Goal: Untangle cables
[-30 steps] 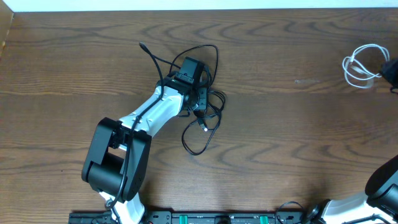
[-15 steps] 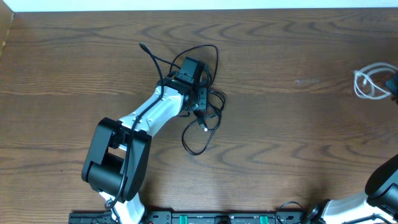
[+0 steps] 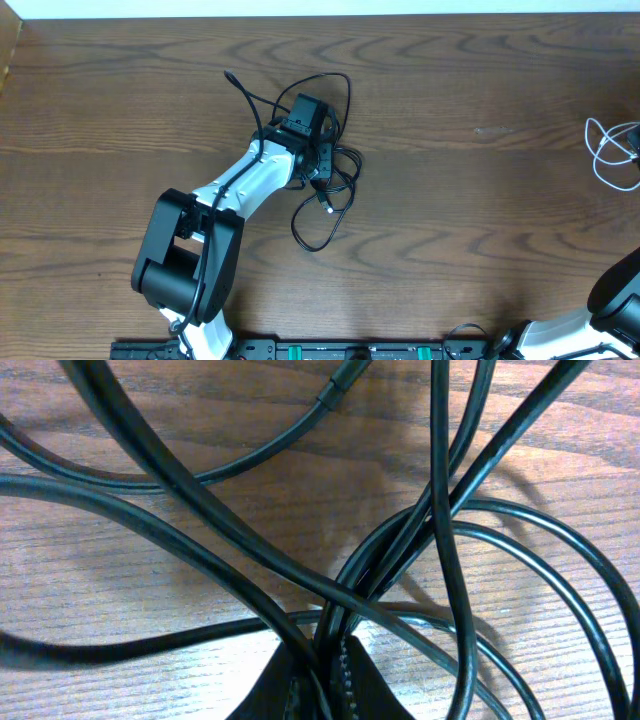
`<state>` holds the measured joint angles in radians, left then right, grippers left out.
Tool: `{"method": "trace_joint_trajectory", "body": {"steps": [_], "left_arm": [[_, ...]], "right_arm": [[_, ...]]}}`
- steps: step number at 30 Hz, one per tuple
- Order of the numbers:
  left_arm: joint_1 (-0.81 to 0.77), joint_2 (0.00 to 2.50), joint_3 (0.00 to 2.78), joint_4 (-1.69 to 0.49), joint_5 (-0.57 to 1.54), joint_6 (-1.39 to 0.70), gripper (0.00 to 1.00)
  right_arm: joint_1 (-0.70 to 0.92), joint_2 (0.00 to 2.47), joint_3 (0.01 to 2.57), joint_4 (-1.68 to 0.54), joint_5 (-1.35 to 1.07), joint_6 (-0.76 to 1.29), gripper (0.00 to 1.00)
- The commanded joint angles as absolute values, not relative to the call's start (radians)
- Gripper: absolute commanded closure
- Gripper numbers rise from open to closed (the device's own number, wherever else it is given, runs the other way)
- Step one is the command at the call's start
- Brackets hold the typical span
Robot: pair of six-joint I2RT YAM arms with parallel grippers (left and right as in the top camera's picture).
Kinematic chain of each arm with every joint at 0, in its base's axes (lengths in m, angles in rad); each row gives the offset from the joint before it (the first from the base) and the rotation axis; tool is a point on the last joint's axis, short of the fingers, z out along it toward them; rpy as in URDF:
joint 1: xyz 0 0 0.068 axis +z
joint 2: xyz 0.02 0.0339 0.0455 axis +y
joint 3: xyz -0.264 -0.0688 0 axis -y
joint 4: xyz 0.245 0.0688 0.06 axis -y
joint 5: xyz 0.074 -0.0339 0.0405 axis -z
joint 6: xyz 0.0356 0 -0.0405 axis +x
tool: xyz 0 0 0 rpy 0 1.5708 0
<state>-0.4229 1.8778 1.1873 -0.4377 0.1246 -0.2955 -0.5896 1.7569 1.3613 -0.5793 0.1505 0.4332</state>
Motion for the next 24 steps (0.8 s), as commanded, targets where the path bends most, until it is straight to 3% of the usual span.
{"method": "trace_joint_trajectory", "body": {"steps": [1, 4, 21, 24], "left_arm": [[-0.427, 1.891, 1.182, -0.435, 0.110, -0.305, 0.91], [-0.427, 1.891, 1.182, -0.435, 0.110, -0.305, 0.92], [-0.427, 1.891, 1.182, -0.435, 0.110, -0.305, 0.92], [-0.427, 1.891, 1.182, -0.435, 0.110, -0.305, 0.92]], "right_arm": [[-0.588, 1.760, 1.367, -0.540, 0.030, 0.403, 0.99], [-0.588, 1.760, 1.367, -0.510, -0.077, 0.369, 0.99], [-0.588, 1.769, 1.360, -0.516, -0.081, 0.350, 0.97], [-0.589, 1.769, 1.359, -0.516, -0.079, 0.350, 0.87]]}}
